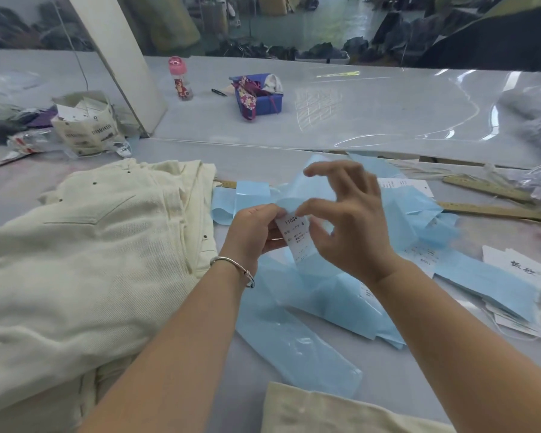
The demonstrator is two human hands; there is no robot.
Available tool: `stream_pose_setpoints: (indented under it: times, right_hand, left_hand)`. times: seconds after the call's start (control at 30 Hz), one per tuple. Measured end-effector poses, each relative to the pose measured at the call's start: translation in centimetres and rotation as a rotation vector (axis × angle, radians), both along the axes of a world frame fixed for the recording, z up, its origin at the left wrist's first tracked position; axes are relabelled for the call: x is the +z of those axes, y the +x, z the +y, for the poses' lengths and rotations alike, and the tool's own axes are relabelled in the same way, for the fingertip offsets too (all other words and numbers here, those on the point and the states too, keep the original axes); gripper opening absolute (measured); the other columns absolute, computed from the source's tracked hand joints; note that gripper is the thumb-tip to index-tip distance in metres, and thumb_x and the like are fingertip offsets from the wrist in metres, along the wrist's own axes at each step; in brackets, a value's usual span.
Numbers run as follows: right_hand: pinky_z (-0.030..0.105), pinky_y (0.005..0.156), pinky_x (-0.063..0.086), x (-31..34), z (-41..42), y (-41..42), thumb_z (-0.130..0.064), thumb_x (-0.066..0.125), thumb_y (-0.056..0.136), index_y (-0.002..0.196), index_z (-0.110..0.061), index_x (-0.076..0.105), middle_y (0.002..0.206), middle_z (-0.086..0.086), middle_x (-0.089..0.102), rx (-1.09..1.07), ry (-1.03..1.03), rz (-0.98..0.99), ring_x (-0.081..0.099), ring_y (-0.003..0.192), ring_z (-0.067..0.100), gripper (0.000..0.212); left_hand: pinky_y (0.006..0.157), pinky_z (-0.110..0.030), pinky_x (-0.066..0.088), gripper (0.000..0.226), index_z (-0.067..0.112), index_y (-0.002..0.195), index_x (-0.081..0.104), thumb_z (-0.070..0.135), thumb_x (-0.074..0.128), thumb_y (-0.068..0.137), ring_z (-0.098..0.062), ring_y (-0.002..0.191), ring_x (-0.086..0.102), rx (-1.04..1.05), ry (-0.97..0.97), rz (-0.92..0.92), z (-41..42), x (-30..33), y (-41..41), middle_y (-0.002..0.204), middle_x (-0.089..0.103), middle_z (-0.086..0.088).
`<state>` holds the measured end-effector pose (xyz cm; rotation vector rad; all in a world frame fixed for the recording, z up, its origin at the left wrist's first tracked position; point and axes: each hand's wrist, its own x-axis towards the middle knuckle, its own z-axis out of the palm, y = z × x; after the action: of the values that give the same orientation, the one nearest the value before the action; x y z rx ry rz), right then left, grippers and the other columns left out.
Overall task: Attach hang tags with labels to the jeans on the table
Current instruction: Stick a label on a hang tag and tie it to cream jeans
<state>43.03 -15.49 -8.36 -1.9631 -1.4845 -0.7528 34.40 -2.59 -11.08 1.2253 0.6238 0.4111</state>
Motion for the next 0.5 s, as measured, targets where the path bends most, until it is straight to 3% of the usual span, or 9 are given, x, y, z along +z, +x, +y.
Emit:
stream_pose_setpoints:
  times: [0.1,0.17,0.33,0.5]
  right_hand:
    - [0.043,0.098,0.032,-1.0,0.0,0.6,-0.027,0.081,0.07,0.092,-0.021,0.075,0.132,0.009,0.054,-0.059,-0.2,0.102,0.042,0.127,0.032,0.024]
    - [0.041,0.1,0.028,-1.4,0.1,0.9,-0.033,0.082,0.07,0.095,-0.022,0.075,0.136,0.007,0.051,-0.061,-0.217,0.162,0.038,0.13,0.03,0.029]
    - [0.038,0.095,0.031,-1.8,0.0,0.8,-0.03,0.082,0.071,0.088,-0.023,0.077,0.128,0.006,0.058,-0.004,-0.142,0.175,0.046,0.123,0.032,0.019]
    - [0.045,0.089,0.043,-2.1,-0.4,0.8,-0.025,0.08,0.076,0.086,-0.023,0.079,0.122,0.009,0.063,0.03,-0.081,0.132,0.053,0.116,0.035,0.01]
  left_hand:
    - [0.056,-0.026,0.055,0.023,0.011,0.069,0.066,0.008,0.054,0.088,-0.022,0.063,0.068,-0.006,-0.008,0.006,0.2,0.0,0.1,0.071,0.071,-0.008]
    - [0.055,-0.025,0.054,0.021,0.009,0.07,0.065,0.008,0.055,0.088,-0.022,0.063,0.068,-0.002,-0.004,0.013,0.4,-0.1,0.2,0.07,0.07,-0.008]
    - [0.054,-0.023,0.053,0.018,0.008,0.07,0.066,0.01,0.06,0.086,-0.02,0.059,0.064,0.028,0.022,0.046,0.2,-0.5,0.3,0.065,0.066,-0.007]
    - [0.057,-0.025,0.054,0.015,0.007,0.072,0.066,0.011,0.061,0.085,-0.023,0.064,0.064,0.018,0.026,0.063,0.2,-0.8,0.6,0.07,0.063,-0.01]
